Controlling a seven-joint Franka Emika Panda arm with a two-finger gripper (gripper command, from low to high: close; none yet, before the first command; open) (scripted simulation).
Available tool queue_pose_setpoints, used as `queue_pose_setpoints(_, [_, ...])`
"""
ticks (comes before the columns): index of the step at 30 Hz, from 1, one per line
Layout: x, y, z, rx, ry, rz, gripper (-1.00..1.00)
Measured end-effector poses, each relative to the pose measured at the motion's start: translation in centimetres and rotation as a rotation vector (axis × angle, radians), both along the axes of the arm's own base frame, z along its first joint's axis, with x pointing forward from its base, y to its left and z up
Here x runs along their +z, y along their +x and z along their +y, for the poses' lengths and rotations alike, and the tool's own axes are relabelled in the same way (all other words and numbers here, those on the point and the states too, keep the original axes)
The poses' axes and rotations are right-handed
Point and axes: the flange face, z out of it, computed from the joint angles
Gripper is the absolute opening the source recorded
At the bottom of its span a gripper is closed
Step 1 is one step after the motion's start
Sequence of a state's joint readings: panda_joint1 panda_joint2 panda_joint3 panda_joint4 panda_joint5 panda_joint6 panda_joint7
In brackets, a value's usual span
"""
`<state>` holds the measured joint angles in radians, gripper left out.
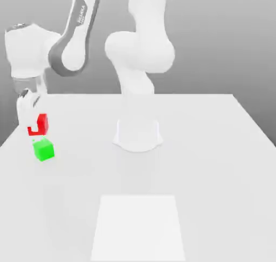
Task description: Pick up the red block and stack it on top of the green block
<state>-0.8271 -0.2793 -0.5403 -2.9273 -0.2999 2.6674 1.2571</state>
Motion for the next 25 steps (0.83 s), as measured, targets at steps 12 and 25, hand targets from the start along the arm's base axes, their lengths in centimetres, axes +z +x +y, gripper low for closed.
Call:
queue_pose_setpoints(12, [-3.1, 0.1, 0.0, -0.009, 0.029, -0.030, -1.00])
queue_pose_setpoints(25, [-5.8, -0.1, 0.1, -0.010, 0.025, -0.013, -1.00])
